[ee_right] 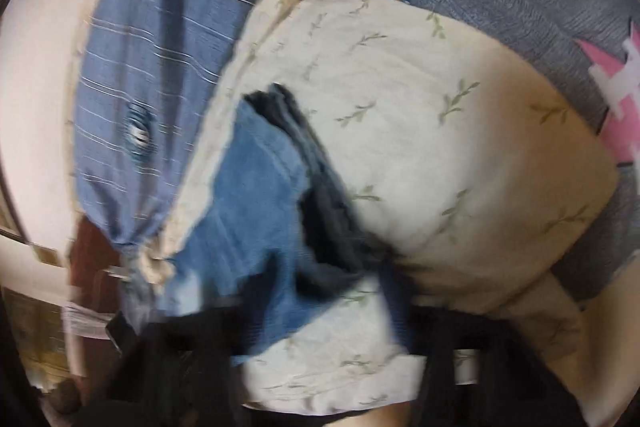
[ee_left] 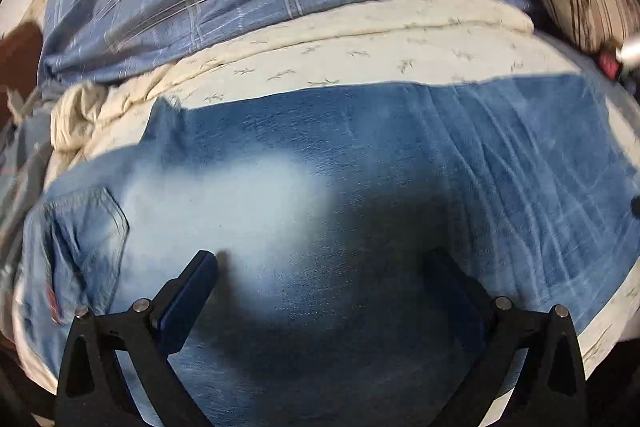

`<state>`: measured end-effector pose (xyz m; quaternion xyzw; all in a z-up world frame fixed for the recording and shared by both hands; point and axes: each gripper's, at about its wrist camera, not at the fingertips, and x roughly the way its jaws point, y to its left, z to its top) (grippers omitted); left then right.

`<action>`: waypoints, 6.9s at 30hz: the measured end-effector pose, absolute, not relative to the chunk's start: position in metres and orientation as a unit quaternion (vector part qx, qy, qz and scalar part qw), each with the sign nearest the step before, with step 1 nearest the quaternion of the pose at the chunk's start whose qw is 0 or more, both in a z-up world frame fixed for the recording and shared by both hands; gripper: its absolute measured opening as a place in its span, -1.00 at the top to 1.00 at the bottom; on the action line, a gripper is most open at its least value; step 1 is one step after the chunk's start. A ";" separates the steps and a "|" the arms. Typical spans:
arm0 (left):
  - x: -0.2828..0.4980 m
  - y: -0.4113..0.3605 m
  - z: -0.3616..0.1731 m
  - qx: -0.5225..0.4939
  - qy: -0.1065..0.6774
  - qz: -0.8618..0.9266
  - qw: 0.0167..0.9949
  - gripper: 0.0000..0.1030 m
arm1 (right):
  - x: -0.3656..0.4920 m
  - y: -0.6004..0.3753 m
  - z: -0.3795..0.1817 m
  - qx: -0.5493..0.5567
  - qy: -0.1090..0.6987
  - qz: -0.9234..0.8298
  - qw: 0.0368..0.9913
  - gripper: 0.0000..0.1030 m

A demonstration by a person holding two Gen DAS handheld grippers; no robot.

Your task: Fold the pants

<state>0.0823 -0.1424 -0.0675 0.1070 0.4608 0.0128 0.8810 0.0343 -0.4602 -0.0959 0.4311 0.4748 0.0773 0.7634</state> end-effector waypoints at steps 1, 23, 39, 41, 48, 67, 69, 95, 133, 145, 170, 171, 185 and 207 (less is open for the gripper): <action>0.083 -0.145 -0.067 0.120 0.462 0.013 0.879 -1.00 | 0.035 -0.459 -0.093 0.422 0.478 0.075 0.767 0.49; 0.005 0.095 -0.006 -0.213 0.390 0.078 0.892 -1.00 | 0.030 -0.161 -0.019 0.161 0.476 0.303 0.809 0.35; 0.048 0.031 -0.027 -0.371 0.484 -0.178 0.772 -0.88 | 0.005 -0.282 -0.031 0.358 0.385 0.295 0.798 -0.56; 0.044 0.023 -0.034 -0.372 0.498 -0.182 0.762 -0.66 | 0.006 -0.284 -0.041 0.368 0.387 0.299 0.791 -0.56; 0.040 0.004 -0.031 -0.351 0.512 -0.173 0.764 -0.52 | 0.014 -0.277 -0.054 0.384 0.390 0.323 0.772 -0.56; 0.048 -0.006 -0.064 -0.308 0.572 -0.066 0.757 0.49 | 0.014 -0.279 -0.069 0.401 0.401 0.325 0.757 -0.56; 0.047 -0.007 -0.061 -0.303 0.572 -0.065 0.760 0.51 | 0.014 -0.279 -0.068 0.397 0.401 0.325 0.758 -0.56; 0.029 -0.003 -0.022 -0.334 0.517 -0.076 0.785 0.01 | 0.015 -0.284 -0.074 0.414 0.401 0.331 0.747 -0.56; 0.016 -0.012 -0.045 -0.202 0.528 -0.032 0.824 0.80 | 0.043 -0.281 -0.026 0.393 0.386 0.351 0.757 -0.58; 0.054 -0.010 0.029 -0.174 0.422 -0.099 0.884 0.24 | 0.088 -0.274 -0.070 0.403 0.442 0.313 0.738 -0.63; 0.099 -0.005 -0.017 -0.115 0.476 -0.024 0.872 0.15 | 0.174 -0.260 -0.074 0.458 0.491 0.327 0.666 -0.65; 0.097 -0.004 -0.014 -0.112 0.465 -0.026 0.878 0.15 | 0.170 -0.266 -0.065 0.471 0.483 0.327 0.662 -0.65; 0.100 -0.009 0.003 -0.050 0.406 -0.012 0.912 -0.14 | 0.149 -0.283 -0.033 0.459 0.429 0.320 0.709 -0.69; 0.126 -0.006 -0.041 -0.024 0.445 0.011 0.895 -0.43 | 0.056 -0.297 -0.091 0.343 0.585 0.215 0.703 0.37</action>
